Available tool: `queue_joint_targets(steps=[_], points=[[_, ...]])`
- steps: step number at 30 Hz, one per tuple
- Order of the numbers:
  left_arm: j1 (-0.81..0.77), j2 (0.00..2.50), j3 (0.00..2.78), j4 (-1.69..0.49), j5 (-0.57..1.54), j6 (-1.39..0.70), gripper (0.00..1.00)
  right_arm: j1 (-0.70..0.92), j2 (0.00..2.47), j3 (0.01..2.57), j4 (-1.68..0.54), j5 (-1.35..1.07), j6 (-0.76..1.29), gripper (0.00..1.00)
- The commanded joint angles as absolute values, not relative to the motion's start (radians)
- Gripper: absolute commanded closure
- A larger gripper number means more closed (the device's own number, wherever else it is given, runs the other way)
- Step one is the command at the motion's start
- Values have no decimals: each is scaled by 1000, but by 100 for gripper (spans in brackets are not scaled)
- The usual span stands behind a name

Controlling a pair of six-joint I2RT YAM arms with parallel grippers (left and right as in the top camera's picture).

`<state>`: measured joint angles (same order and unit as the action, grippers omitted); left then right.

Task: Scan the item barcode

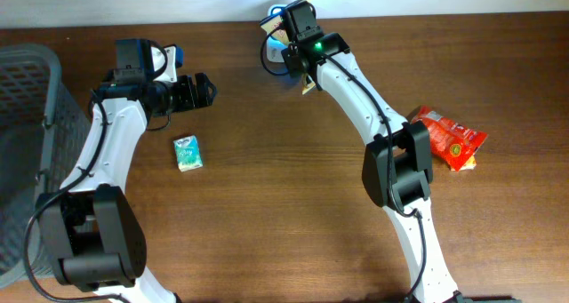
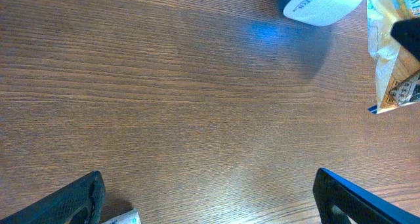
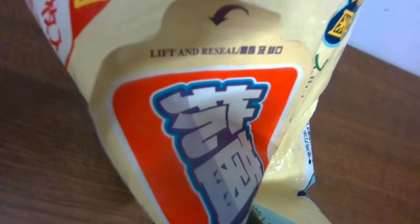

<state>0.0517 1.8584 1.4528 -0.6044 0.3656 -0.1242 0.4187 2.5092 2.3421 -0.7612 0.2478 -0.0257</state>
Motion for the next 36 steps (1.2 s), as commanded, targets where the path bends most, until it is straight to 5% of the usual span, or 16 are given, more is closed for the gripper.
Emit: queue_joint_targets(steps=[1, 28, 36], points=[[55, 1866, 1457, -603, 369, -115, 1, 407, 2510, 2358, -743, 286, -18, 96], [55, 1866, 1457, -603, 369, -115, 1, 387, 2529, 2357, -678, 308, -165, 96], [55, 1866, 1457, -603, 369, -115, 1, 389, 2360, 2358, -877, 326, -112, 96]])
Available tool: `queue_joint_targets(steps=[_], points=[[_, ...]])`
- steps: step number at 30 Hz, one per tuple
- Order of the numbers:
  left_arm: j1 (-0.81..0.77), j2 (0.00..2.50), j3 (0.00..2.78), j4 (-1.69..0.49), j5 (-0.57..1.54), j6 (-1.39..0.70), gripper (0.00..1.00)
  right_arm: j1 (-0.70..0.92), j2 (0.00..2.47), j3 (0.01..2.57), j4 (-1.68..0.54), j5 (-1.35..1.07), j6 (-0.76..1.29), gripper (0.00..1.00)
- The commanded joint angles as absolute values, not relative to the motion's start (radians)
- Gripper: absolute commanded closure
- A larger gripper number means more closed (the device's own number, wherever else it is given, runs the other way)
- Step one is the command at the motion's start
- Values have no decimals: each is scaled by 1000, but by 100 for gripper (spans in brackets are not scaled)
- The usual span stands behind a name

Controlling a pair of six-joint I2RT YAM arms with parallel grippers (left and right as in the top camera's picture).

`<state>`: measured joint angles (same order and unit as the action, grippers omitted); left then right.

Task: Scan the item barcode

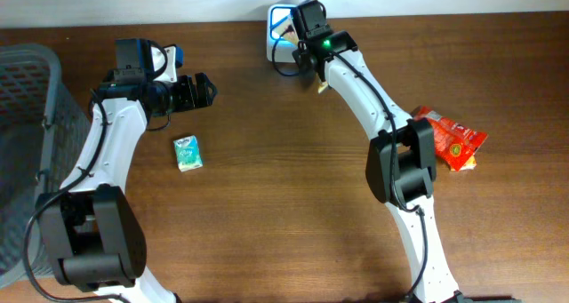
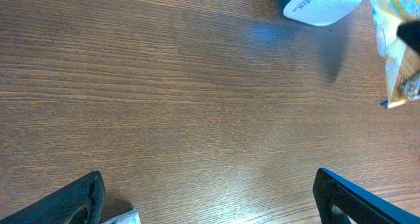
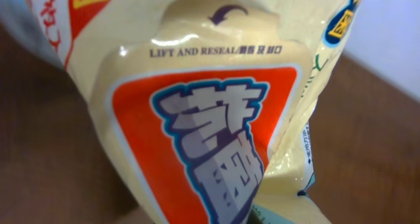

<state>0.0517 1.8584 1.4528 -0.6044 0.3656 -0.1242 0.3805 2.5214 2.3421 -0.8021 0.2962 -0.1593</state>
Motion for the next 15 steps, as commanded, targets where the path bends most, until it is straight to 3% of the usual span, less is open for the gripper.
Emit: queue_joint_targets(steps=[1, 5, 12, 15], points=[[55, 1866, 1457, -603, 369, -115, 1, 389, 2317, 2358, -934, 326, -67, 96], [55, 1866, 1457, -603, 369, -115, 1, 374, 2120, 2358, -1201, 310, 137, 96], [55, 1866, 1457, -603, 369, -115, 1, 255, 1985, 2355, -1681, 294, 200, 96], [55, 1866, 1457, -603, 369, -115, 1, 156, 1995, 2251, -1695, 282, 200, 96]])
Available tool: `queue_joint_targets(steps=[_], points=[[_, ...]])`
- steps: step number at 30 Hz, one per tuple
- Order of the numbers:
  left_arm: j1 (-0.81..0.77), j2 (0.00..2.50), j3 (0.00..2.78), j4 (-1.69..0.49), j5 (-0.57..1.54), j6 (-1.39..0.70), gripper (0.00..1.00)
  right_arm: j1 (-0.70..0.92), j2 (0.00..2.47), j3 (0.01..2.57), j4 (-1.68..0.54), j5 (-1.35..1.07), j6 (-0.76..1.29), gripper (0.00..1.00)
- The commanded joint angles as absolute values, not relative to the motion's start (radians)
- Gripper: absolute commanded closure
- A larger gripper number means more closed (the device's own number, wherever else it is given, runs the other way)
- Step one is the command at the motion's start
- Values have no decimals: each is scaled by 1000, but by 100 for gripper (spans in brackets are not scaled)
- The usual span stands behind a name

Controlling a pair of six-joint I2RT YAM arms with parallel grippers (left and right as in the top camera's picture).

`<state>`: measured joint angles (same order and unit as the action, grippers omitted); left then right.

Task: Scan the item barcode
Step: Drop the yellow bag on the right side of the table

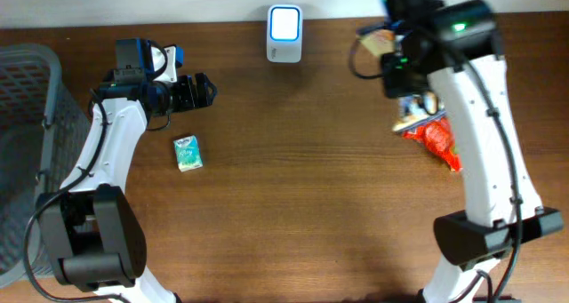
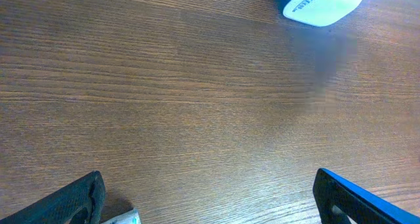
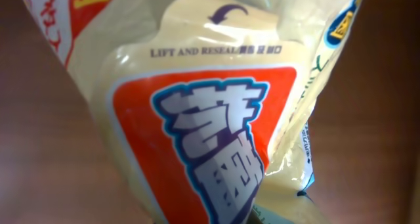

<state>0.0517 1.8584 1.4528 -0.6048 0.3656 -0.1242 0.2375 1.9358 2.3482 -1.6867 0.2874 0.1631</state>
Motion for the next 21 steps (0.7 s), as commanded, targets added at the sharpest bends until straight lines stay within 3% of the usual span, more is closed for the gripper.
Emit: queue_joint_targets(steps=[1, 4, 6, 7, 10, 13, 19, 21], points=[[55, 1866, 1457, -603, 369, -115, 1, 118, 1998, 2201, -1694, 282, 200, 96], [55, 1866, 1457, -603, 369, -115, 1, 18, 2002, 2030, -1615, 276, 212, 92], [55, 1866, 1457, -603, 369, -115, 1, -26, 2002, 1936, -1553, 268, 210, 68], [55, 1866, 1457, -603, 369, -115, 1, -55, 2002, 1879, -1520, 263, 191, 61], [55, 1866, 1457, -603, 369, -115, 1, -96, 2002, 1836, -1448, 257, 168, 57], [55, 1866, 1457, -603, 369, -115, 1, -106, 1991, 1905, -1447, 182, 119, 45], [55, 1866, 1457, -603, 369, -115, 1, -62, 1979, 2093, -1436, -344, -104, 36], [55, 1866, 1457, -603, 369, -115, 1, -27, 1979, 2098, -1398, -417, -105, 36]])
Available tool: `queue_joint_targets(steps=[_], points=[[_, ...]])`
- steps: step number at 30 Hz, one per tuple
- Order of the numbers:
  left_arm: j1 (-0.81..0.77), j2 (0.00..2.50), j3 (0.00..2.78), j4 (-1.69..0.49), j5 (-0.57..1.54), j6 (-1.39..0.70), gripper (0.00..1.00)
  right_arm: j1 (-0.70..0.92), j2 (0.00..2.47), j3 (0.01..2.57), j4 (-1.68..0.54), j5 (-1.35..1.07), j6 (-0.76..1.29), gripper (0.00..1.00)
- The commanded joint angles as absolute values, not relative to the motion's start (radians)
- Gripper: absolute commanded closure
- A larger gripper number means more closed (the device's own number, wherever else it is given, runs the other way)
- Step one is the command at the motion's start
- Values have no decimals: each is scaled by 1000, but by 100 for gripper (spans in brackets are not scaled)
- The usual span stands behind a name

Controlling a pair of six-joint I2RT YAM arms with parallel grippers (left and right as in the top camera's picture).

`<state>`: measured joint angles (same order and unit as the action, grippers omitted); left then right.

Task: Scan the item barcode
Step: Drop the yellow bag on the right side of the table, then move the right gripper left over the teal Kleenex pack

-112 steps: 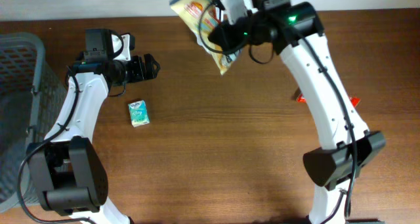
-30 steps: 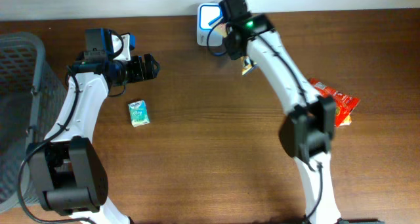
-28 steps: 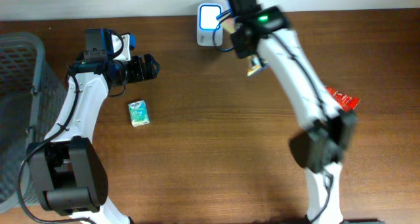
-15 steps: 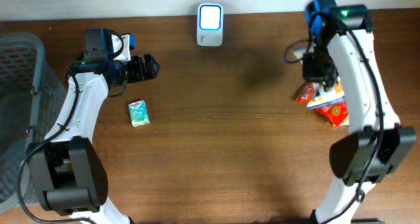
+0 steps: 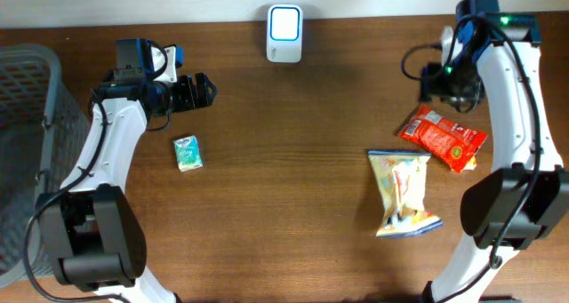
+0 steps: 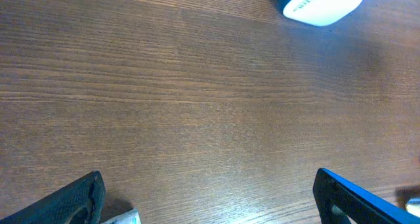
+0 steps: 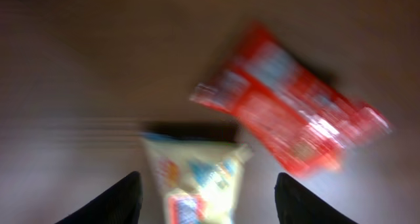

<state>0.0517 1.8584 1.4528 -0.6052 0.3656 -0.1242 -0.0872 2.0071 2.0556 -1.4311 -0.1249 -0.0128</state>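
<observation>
The cream snack bag (image 5: 403,193) lies flat on the table right of centre; it shows blurred in the right wrist view (image 7: 197,181). My right gripper (image 5: 444,83) hangs open and empty above the table at the right, up and right of the bag. The white barcode scanner (image 5: 284,22) stands at the back edge, also in the left wrist view (image 6: 321,2). My left gripper (image 5: 200,91) is open and empty at the left, low over the table, with its fingers (image 6: 79,199) wide apart.
A red snack packet (image 5: 444,138) lies at the right, just beside the cream bag. A small teal packet (image 5: 188,153) lies under my left arm. A grey basket (image 5: 22,143) stands at the left edge.
My right gripper held the cream bag in the air right of the scanner; now it is open and the bag lies on the table beside the red packet. The left arm is unchanged.
My right gripper held the cream bag at the scanner at the back edge, and still did at the following moment. Then it held the bag away to the right above the red packet. Now the bag lies on the table, released. My left arm stayed still.
</observation>
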Motion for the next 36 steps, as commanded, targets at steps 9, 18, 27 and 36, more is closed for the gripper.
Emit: queue_joint_targets(steps=[9, 18, 27, 36], points=[[55, 1866, 1457, -603, 369, -115, 1, 159, 2025, 1979, -1233, -416, -86, 30], [55, 1866, 1457, -614, 372, -115, 1, 229, 2042, 1722, -953, -623, -29, 36], [89, 1863, 1663, -716, 358, -100, 9, 484, 2098, 1610, -537, -636, 160, 40], [102, 1862, 2000, -1052, -49, -190, 13, 665, 2158, 1629, -289, -426, 265, 41]])
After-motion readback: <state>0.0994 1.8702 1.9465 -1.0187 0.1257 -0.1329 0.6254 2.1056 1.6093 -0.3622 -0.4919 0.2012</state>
